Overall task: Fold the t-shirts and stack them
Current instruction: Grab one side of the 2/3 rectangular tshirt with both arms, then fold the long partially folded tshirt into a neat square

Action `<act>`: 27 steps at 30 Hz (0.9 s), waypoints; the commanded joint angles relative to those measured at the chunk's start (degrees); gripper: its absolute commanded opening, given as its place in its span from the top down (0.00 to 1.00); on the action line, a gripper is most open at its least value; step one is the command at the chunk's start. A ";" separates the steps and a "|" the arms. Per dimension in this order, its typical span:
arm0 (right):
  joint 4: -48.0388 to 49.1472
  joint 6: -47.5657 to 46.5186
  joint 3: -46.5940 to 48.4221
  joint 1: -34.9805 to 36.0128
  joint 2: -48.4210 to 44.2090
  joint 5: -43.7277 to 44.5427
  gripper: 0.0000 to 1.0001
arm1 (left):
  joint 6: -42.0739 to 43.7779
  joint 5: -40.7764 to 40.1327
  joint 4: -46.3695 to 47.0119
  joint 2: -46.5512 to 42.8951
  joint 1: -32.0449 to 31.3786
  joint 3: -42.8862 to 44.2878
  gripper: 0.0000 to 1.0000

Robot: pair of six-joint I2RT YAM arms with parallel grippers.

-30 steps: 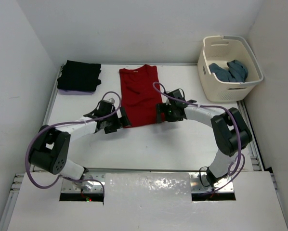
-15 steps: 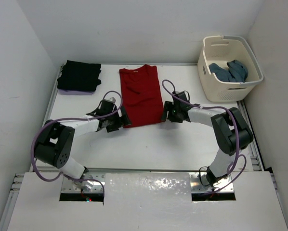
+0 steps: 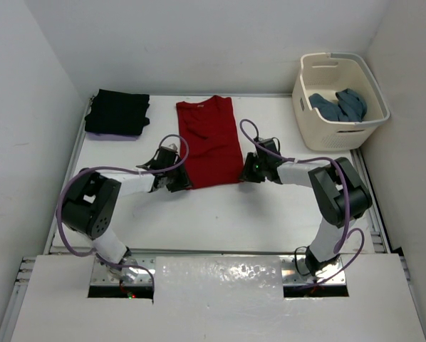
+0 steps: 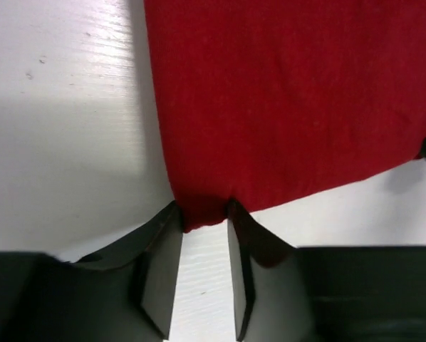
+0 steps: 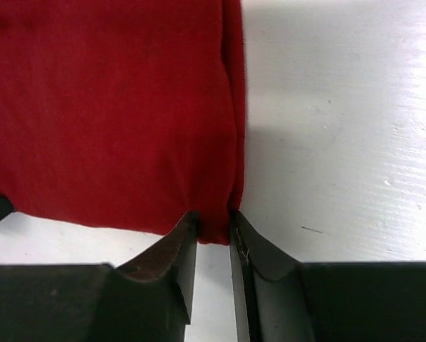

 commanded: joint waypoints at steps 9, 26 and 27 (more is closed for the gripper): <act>1.27 -0.80 -1.08 0.15 -0.24 -1.93 1.00 | 0.97 -2.48 -4.13 0.84 -1.46 0.92 1.00; -22.80 -6.08 -12.42 4.90 -37.14 3.58 1.00 | 2.91 8.78 -16.62 -28.95 -8.13 -5.50 1.00; -23.34 -6.25 -11.89 4.90 -39.16 3.86 1.00 | 2.56 8.77 -16.53 -30.53 -8.14 -5.41 1.00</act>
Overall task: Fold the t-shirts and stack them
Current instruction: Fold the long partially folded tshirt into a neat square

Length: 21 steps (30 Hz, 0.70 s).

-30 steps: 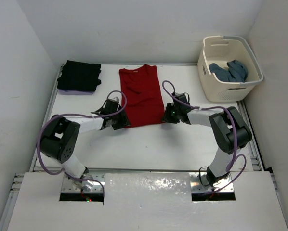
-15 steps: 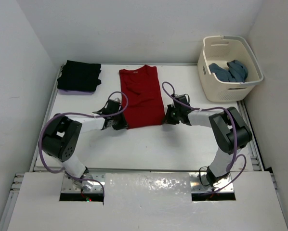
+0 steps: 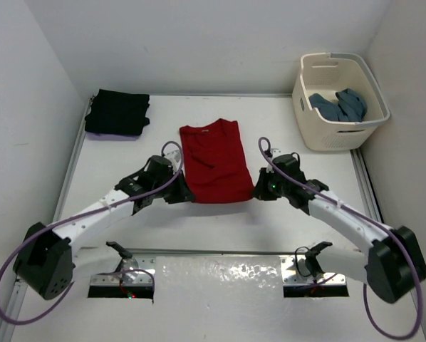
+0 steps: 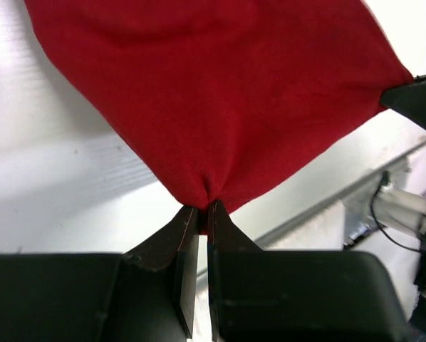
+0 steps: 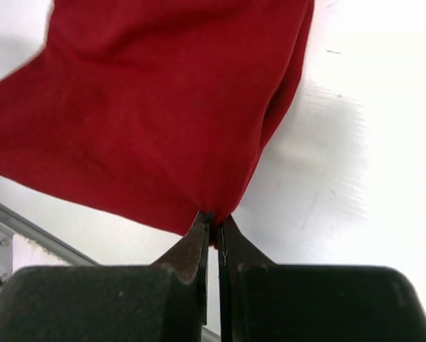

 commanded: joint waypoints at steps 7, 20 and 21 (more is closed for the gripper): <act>-4.78 -3.49 7.63 0.29 -3.36 5.70 1.00 | 0.52 1.71 2.03 -0.75 0.17 6.65 1.00; 0.22 -9.99 29.51 -1.99 14.49 9.84 1.00 | 2.46 2.15 8.53 10.59 10.28 19.66 1.00; 0.40 -10.17 32.14 -2.43 15.54 9.32 1.00 | 2.81 2.41 8.79 11.12 11.15 20.29 1.00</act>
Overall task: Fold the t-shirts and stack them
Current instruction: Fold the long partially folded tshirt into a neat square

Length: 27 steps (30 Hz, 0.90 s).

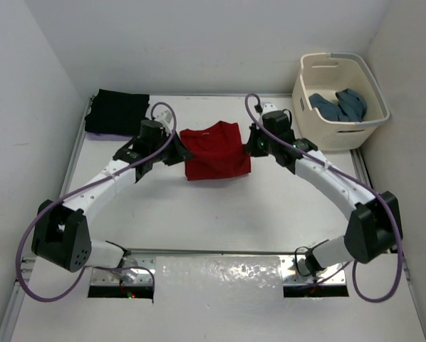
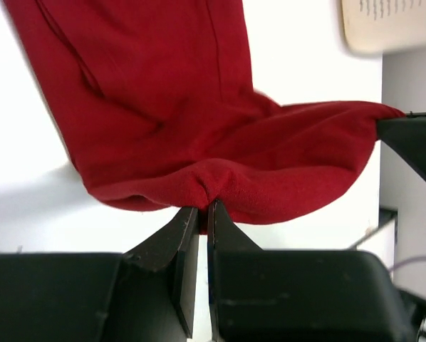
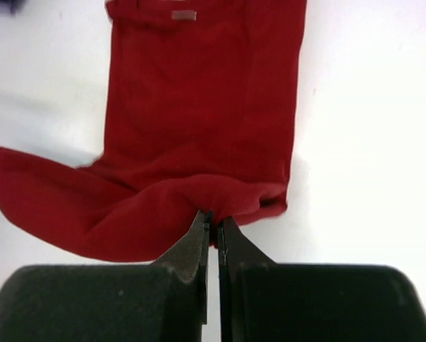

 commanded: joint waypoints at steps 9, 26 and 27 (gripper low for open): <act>4.34 -3.58 17.70 -5.12 15.75 -3.54 1.00 | 3.59 4.44 5.67 11.19 6.88 10.77 1.00; 6.27 -3.23 37.13 -9.69 37.01 -10.57 1.00 | 4.99 3.74 7.87 28.68 11.89 23.96 1.00; 6.36 -3.75 38.88 -9.78 38.07 -10.84 1.00 | 5.00 3.91 8.22 30.78 11.98 24.66 1.00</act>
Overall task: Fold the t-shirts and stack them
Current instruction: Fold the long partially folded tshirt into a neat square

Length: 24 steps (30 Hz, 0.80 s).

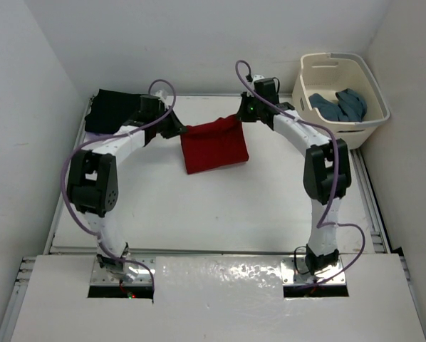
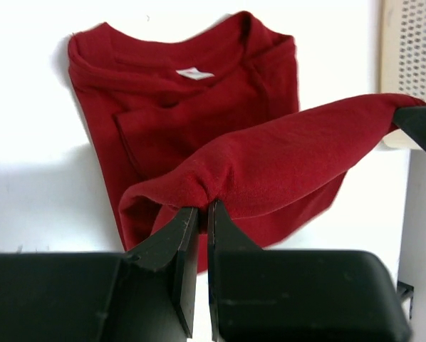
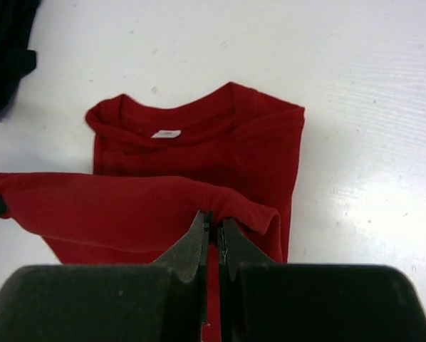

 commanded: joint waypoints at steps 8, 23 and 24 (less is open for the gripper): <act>4.64 2.29 14.60 -2.31 16.31 -2.64 1.00 | 0.34 1.75 4.45 16.09 1.73 14.55 1.00; 9.39 2.47 9.10 -2.14 8.73 -4.32 0.01 | 1.74 -0.53 2.34 14.96 3.05 20.72 0.00; 8.96 1.95 6.30 -1.88 7.39 -4.14 0.01 | 1.65 0.08 2.34 14.35 2.96 20.02 0.00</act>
